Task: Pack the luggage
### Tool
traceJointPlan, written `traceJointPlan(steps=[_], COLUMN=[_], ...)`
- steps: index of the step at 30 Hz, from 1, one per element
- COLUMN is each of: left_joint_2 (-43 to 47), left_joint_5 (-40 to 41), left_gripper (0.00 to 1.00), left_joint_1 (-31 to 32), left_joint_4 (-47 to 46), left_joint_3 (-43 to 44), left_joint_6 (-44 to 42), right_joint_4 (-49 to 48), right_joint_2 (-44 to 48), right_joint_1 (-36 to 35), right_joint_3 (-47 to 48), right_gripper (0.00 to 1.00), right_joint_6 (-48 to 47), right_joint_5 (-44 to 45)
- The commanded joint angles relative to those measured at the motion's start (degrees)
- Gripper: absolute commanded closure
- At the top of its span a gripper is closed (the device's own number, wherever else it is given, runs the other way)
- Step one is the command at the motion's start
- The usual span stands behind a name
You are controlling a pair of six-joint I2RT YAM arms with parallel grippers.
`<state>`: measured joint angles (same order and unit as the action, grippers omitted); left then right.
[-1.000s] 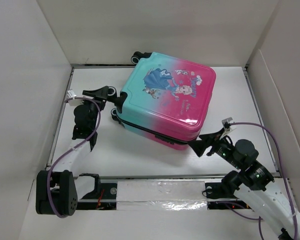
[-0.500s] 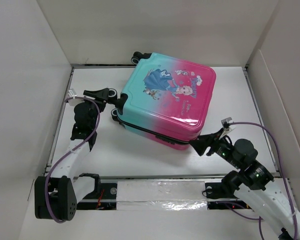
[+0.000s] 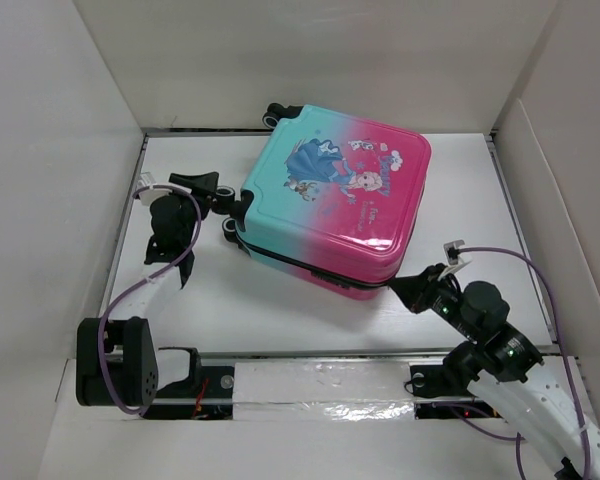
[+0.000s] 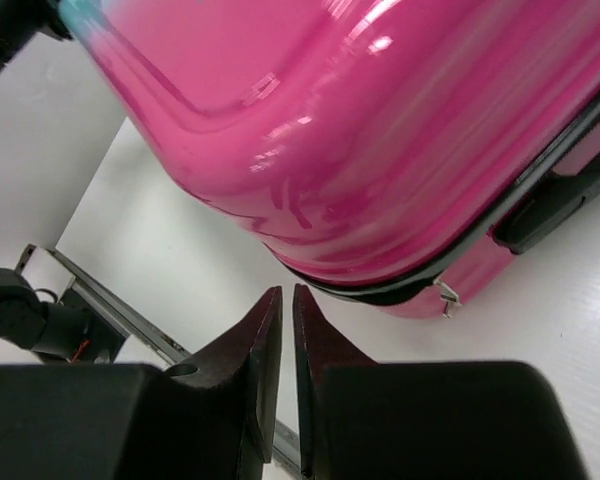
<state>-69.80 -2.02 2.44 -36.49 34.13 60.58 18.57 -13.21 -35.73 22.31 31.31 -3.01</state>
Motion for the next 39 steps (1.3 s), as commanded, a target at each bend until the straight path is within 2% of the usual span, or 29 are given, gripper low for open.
traceJointPlan(steps=[1, 3, 6, 8, 10, 14, 15, 16, 17, 18, 20, 21, 22, 23, 25, 30, 34, 35, 39], left_joint_2=[0.89, 0.72, 3.6, 6.68, 12.21, 22.76, 25.65, 26.81, 27.78, 28.48, 27.36, 26.04, 25.68, 25.77, 28.31, 32.7, 33.76, 33.76, 31.4], left_joint_5=[-0.79, -0.35, 0.17, 2.36, 4.13, 5.28, 4.23, 2.91, -0.67, -2.44, -7.79, -8.0, -8.0, -5.65, -2.04, 3.86, 5.01, 5.97, 5.71], left_gripper=[0.41, 0.3, 0.19, 0.17, 0.17, 0.39, 0.6, 0.73, 0.84, 0.99, 1.0, 1.0, 1.0, 1.0, 1.0, 1.0, 1.0, 1.0, 1.0], left_joint_1=[-0.68, -1.2, -1.73, -1.73, -1.73, 3.96, 5.55, 8.69, 10.46, 12.31, 18.9, 24.75, 24.81, 31.25, 37.0, 51.14, 56.17, 56.19, 56.89], left_joint_4=[-5.0, -4.21, -4.38, -4.12, -3.42, -1.75, -1.31, -2.43, -3.32, -4.19, -5.26, -4.39, -4.29, -3.77, -3.06, 2.12, 6.33, 6.78, 6.79], left_joint_3=[2.26, 2.08, 1.64, 1.47, 1.55, 2.43, 2.35, 1.82, 0.16, -0.37, -0.38, -0.12, -0.12, -0.9, -2.39, -8.9, -14.61, -16.88, -19.97], left_joint_6=[-0.11, -0.02, 0.42, -0.02, -0.46, -6.15, -8.61, -9.42, -10.47, -12.48, -15.21, -18.79, -20.66, -22.68, -28.02, -34.2, -35.79, -35.62, -33.95], right_joint_4=[1.2, 4.17, 9.27, 11.57, 12.54, 12.55, 11.07, 10.44, 9.91, 9.47, 8.42, 7.81, 7.28, 6.58, 4.82, -2.82, -9.06, -9.51, -13.89], right_joint_2=[-0.41, -0.5, 1.68, 3.71, 6.25, 3.64, 2.24, 0.57, -2.92, -4.53, -8.56, -9.45, -9.99, -10.43, -11.13, -10.78, -10.52, -10.34, -8.68], right_joint_1=[-0.4, -0.4, -0.4, -0.4, -0.4, -0.4, -0.4, -0.4, -0.4, -0.4, -0.4, -0.4, -0.4, -0.4, -0.4, -0.4, -0.4, -0.4, -0.4], right_joint_3=[-0.07, 0.54, 0.98, 1.07, 0.46, 0.72, 0.72, 1.16, 1.42, 1.6, 2.3, 2.39, 2.39, 1.87, 1.25, -3.22, -5.51, -5.78, -8.41], right_gripper=[0.85, 0.88, 0.96, 1.0, 1.0, 1.0, 0.99, 0.95, 0.85, 0.81, 0.72, 0.69, 0.69, 0.66, 0.64, 0.51, 0.5, 0.53, 0.53], right_joint_6=[2.7, 5.33, 10.86, 14.11, 16.05, 17.47, 16.86, 16.59, 15.29, 14.84, 14.48, 14.22, 14.22, 13.7, 13.78, 10.01, 6.4, 4.92, 2.1], right_joint_5=[4.66, 6.77, 10.98, 13.28, 16.26, 18.12, 17.17, 16.81, 16.37, 16.02, 15.75, 15.75, 15.58, 15.14, 15.04, 15.05, 12.24, 11.89, 11.88])
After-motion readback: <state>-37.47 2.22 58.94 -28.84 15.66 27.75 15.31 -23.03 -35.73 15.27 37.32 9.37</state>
